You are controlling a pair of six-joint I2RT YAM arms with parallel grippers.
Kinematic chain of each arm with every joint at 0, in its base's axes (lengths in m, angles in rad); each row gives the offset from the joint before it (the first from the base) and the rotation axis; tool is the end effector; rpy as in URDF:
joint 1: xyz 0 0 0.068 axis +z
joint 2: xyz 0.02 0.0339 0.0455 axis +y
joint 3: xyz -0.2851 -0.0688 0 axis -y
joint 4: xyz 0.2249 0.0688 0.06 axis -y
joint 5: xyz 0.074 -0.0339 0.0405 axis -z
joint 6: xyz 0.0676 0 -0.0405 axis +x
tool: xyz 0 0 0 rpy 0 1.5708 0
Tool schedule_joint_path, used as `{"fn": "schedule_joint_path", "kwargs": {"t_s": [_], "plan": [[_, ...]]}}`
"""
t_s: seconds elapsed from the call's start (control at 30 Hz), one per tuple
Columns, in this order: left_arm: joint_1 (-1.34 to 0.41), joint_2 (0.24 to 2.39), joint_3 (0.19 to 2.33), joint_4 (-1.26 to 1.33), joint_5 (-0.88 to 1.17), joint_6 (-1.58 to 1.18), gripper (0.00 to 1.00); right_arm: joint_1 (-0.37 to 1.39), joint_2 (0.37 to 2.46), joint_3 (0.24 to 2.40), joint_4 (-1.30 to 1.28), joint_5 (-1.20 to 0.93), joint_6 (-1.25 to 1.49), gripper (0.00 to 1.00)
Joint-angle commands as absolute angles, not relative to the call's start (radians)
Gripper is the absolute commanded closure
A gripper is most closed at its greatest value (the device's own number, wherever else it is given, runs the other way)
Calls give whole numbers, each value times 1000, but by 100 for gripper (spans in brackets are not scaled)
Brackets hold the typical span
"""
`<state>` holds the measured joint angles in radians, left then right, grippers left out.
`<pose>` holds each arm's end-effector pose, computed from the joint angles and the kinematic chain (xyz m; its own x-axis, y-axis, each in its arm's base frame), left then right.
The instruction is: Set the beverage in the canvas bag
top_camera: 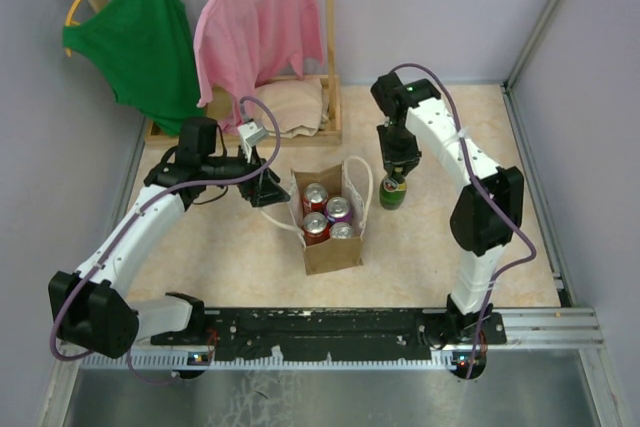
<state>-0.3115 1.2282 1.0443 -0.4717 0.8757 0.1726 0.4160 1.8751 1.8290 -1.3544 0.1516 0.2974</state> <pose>0.2214 -0.1258 0.3284 -0.4384 0.2567 -0.8613 0.8639 0.3847 -0.3251 0.3304 0.1348 0.2963 -0.9721 -0.1128 -0.2056 -0.0954 0.9911 -0.0926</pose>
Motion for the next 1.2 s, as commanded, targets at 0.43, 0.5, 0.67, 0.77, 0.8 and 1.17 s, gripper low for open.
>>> {"fn": "schedule_joint_path", "kwargs": {"t_s": [0.43,0.5,0.67,0.77,0.8,1.17], "plan": [[-302,1233,1045,-469,889,194,22,407,1854,1963,-1376,207,264,100],[-302,1235,1046,-469,890,195,22,406,1861,2013,-1394,220,262,100],[-302,1242,1051,-467,897,196,22,402,1889,2122,-1443,223,255,100],[-302,1248,1054,-467,906,200,23,402,1893,2189,-1448,211,258,100],[-302,1250,1054,-467,909,201,23,402,1894,2217,-1447,204,259,100],[-302,1269,1057,-462,930,203,23,404,1865,2477,-1379,90,292,100]]}}
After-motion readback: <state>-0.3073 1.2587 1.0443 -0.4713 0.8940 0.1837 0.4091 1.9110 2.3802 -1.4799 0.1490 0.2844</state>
